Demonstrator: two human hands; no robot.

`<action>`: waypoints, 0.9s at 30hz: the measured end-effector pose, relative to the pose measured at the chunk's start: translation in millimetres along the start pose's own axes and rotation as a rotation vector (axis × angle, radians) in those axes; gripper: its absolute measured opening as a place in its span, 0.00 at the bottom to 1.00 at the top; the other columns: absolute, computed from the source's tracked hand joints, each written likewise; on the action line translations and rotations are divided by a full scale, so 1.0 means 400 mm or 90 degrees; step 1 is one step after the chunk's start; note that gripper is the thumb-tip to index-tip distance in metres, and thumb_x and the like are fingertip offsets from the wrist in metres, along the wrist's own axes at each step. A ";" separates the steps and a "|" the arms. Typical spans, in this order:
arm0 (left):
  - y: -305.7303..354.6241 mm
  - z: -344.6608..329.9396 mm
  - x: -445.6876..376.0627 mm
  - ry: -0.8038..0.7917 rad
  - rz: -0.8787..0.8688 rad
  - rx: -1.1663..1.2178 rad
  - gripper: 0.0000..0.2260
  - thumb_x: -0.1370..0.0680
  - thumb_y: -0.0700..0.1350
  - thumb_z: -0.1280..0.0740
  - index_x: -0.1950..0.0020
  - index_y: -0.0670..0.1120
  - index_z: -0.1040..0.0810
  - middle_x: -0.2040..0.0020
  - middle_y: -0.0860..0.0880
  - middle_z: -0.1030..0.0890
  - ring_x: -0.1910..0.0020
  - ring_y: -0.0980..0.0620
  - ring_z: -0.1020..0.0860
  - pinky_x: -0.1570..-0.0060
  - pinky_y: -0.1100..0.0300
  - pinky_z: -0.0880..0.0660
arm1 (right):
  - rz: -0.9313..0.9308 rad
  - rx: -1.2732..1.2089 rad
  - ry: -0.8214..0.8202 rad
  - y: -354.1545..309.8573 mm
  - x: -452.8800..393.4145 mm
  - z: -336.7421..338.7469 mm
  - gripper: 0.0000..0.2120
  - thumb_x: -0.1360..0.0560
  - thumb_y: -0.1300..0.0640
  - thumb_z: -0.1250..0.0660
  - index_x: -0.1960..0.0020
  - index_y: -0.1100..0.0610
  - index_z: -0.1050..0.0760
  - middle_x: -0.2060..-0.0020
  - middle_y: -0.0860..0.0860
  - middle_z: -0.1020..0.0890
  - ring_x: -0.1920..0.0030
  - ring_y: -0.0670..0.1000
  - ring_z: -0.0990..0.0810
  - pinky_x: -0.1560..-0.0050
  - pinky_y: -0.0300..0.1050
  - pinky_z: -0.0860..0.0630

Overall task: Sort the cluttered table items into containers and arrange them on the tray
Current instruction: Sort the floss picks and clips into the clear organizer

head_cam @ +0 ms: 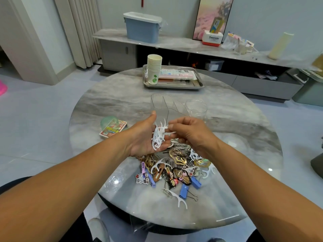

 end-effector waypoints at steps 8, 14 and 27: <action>-0.011 -0.012 0.012 -0.118 0.022 -0.090 0.23 0.22 0.61 0.34 0.40 0.43 0.21 0.53 0.44 0.21 0.55 0.49 0.20 0.59 0.61 0.20 | 0.039 0.210 -0.109 -0.027 0.013 0.002 0.04 0.25 0.64 0.26 0.51 0.58 0.15 0.61 0.47 0.13 0.63 0.38 0.17 0.63 0.27 0.26; -0.028 -0.023 0.011 -0.184 0.020 -0.183 0.13 0.25 0.38 0.26 0.43 0.43 0.24 0.58 0.49 0.20 0.59 0.56 0.21 0.63 0.68 0.26 | 0.099 0.216 -0.027 -0.042 0.013 0.011 0.16 0.31 0.61 0.20 0.46 0.57 0.20 0.64 0.50 0.20 0.63 0.47 0.21 0.56 0.41 0.22; -0.013 -0.031 -0.010 0.025 -0.172 -0.435 0.09 0.23 0.31 0.30 0.44 0.37 0.21 0.61 0.46 0.23 0.74 0.60 0.27 0.74 0.68 0.31 | -0.047 0.017 -0.055 0.023 0.015 -0.038 0.14 0.31 0.60 0.21 0.51 0.67 0.18 0.64 0.53 0.17 0.70 0.44 0.22 0.69 0.38 0.25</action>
Point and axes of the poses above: each hand's wrist, its own x-axis away from the middle knuckle, its own z-axis out of the back of the hand, y = z × x, the point moved 6 cm from there along -x, towards the middle knuckle
